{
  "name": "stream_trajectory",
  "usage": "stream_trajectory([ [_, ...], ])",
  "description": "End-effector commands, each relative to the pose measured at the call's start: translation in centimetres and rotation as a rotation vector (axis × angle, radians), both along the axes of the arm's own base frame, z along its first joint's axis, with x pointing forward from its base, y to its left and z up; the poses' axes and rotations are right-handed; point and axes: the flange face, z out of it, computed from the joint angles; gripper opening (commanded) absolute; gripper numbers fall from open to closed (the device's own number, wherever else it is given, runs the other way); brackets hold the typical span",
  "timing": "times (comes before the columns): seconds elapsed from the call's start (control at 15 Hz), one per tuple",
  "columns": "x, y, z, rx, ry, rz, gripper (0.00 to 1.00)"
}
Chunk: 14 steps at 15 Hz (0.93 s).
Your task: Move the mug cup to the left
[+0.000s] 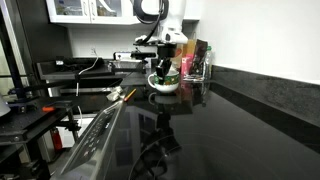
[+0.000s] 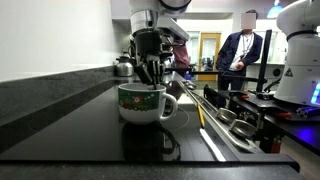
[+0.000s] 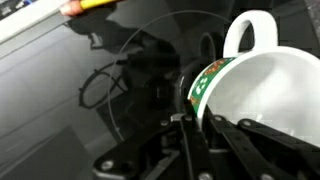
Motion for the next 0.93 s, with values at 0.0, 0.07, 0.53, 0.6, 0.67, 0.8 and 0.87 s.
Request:
stream_trajectory([
  [0.0, -0.3, -0.2, 0.8, -0.01, -0.028, -0.007, 0.35],
  [0.07, -0.3, -0.3, 0.8, 0.005, -0.027, 0.005, 0.37],
  [0.53, -1.4, -0.6, 6.8, -0.009, -0.045, 0.037, 0.88],
  [0.6, -1.6, -0.7, 8.3, -0.02, -0.068, 0.03, 0.95],
  [0.67, -1.9, -0.9, 9.9, -0.035, -0.09, 0.03, 1.0],
  [0.8, -2.4, -1.0, 12.4, -0.041, -0.114, 0.049, 1.0],
  [0.87, -2.9, -0.9, 13.4, -0.041, -0.12, 0.062, 1.0],
])
